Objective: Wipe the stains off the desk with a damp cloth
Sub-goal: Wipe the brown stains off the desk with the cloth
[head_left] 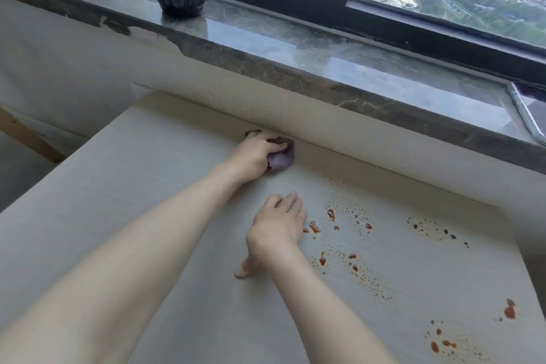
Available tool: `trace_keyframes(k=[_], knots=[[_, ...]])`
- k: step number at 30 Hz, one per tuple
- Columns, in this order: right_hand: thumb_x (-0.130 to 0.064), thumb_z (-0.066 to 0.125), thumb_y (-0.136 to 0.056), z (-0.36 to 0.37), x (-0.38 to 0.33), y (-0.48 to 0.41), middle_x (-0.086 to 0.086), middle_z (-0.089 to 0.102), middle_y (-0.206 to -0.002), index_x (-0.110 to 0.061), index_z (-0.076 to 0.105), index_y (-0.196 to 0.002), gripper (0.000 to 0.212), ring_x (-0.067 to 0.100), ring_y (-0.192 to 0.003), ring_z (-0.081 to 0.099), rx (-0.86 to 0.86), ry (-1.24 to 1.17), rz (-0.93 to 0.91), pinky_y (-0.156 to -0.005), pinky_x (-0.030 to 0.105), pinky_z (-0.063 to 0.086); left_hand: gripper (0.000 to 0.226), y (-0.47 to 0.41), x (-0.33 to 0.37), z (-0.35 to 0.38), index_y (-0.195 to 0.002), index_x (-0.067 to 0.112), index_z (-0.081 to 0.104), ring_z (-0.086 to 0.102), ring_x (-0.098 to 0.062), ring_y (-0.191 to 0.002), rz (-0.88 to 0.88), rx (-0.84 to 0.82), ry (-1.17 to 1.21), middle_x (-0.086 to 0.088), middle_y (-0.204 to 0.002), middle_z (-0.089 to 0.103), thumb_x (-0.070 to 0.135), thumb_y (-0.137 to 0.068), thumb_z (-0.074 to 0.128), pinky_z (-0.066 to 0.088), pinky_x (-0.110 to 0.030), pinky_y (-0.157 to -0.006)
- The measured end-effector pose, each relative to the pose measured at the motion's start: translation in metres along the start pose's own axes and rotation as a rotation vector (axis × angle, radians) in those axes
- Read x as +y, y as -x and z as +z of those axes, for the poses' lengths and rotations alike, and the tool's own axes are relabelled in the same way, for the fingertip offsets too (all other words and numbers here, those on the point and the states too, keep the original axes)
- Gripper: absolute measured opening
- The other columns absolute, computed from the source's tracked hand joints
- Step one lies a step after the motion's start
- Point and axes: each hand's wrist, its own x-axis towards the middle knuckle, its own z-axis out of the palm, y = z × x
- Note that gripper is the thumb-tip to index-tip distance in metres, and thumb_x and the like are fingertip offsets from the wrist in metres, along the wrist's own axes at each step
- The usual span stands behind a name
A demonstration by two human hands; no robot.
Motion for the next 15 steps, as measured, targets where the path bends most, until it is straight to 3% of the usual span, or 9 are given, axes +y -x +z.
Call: trace_keyframes(k=[2, 6, 9, 11, 13, 15], knots=[[-0.026, 0.06, -0.09, 0.001, 0.002, 0.0, 0.025, -0.01, -0.155, 0.003, 0.0, -0.146, 0.087, 0.038, -0.145, -0.005, 0.004, -0.003, -0.006, -0.117, 0.044, 0.0, 0.055, 0.006, 0.019, 0.006, -0.142, 0.026, 0.041, 0.031, -0.033, -0.129, -0.008, 0.003, -0.089, -0.005, -0.149, 0.033, 0.011, -0.09, 0.05, 0.028, -0.033, -0.107], [-0.032, 0.06, -0.09, 0.004, 0.005, -0.002, 0.023, -0.009, -0.156, 0.0, 0.0, -0.147, 0.088, 0.036, -0.145, -0.005, 0.033, -0.018, -0.017, -0.117, 0.044, -0.001, 0.053, 0.021, 0.008, -0.001, -0.142, 0.027, 0.039, 0.029, -0.029, -0.134, 0.213, -0.114, -0.11, -0.006, -0.152, 0.031, 0.01, -0.093, 0.046, 0.023, -0.028, -0.11], [-0.035, 0.067, -0.084, 0.004, 0.006, 0.001, 0.023, -0.011, -0.155, 0.001, -0.003, -0.147, 0.1, 0.035, -0.145, -0.007, 0.013, -0.012, -0.024, -0.117, 0.044, -0.001, 0.056, 0.014, -0.008, -0.011, -0.142, 0.027, 0.04, 0.027, -0.028, -0.14, 0.079, -0.099, -0.075, -0.007, -0.153, 0.029, 0.004, -0.091, 0.043, 0.025, -0.03, -0.111], [-0.034, 0.065, -0.086, 0.003, 0.007, 0.001, 0.022, -0.012, -0.156, 0.0, -0.004, -0.148, 0.098, 0.034, -0.145, -0.008, 0.015, -0.04, -0.03, -0.117, 0.043, -0.001, 0.056, 0.017, 0.009, -0.008, -0.144, 0.026, 0.035, 0.02, -0.031, -0.143, -0.026, -0.076, -0.111, -0.006, -0.156, 0.021, 0.007, -0.093, 0.044, 0.024, -0.035, -0.113], [-0.033, 0.063, -0.088, 0.004, 0.011, 0.0, 0.02, -0.014, -0.156, -0.002, -0.006, -0.148, 0.097, 0.033, -0.145, -0.011, 0.005, -0.089, -0.048, -0.117, 0.043, -0.001, 0.057, 0.027, 0.022, -0.004, -0.147, 0.026, 0.029, 0.012, -0.031, -0.144, -0.037, -0.116, -0.149, -0.005, -0.158, 0.014, 0.008, -0.094, 0.042, 0.021, -0.039, -0.114], [-0.038, 0.071, -0.081, 0.005, 0.021, 0.004, 0.018, -0.016, -0.156, -0.006, -0.011, -0.149, 0.111, 0.029, -0.145, -0.014, -0.015, -0.108, -0.119, -0.118, 0.043, -0.001, 0.06, 0.041, 0.023, -0.007, -0.148, 0.028, 0.026, 0.008, -0.028, -0.146, 0.009, -0.179, -0.141, -0.003, -0.159, 0.01, 0.003, -0.094, 0.036, 0.021, -0.039, -0.113]])
